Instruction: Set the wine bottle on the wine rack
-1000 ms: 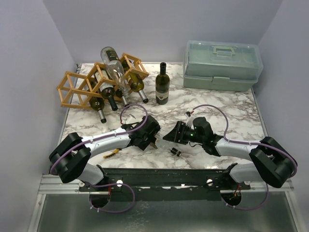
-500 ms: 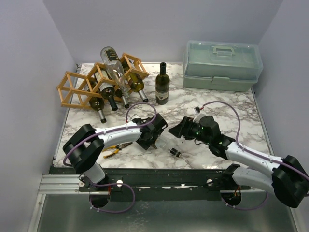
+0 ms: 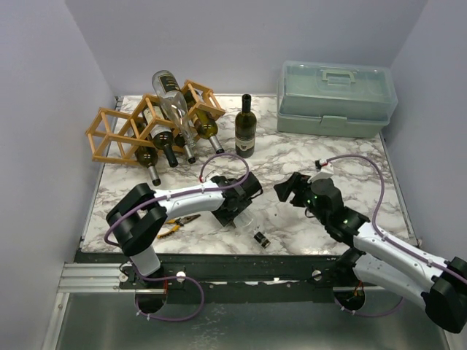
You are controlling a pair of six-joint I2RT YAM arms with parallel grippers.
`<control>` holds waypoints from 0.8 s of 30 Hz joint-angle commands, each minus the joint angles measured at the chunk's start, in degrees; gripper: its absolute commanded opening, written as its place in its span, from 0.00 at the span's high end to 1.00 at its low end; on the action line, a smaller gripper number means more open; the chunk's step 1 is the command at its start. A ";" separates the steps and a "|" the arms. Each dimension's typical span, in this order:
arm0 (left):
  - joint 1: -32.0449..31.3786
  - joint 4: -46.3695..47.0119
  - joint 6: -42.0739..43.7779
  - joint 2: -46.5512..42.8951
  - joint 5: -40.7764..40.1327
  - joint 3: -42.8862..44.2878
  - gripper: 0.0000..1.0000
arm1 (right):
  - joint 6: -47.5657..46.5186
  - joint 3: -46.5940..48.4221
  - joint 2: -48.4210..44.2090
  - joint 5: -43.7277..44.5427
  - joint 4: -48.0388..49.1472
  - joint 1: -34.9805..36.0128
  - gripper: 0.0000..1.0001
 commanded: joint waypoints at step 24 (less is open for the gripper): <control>-5.29 -10.97 40.71 -16.76 -11.08 23.07 1.00 | -12.26 -5.83 -12.66 14.16 5.80 0.26 0.21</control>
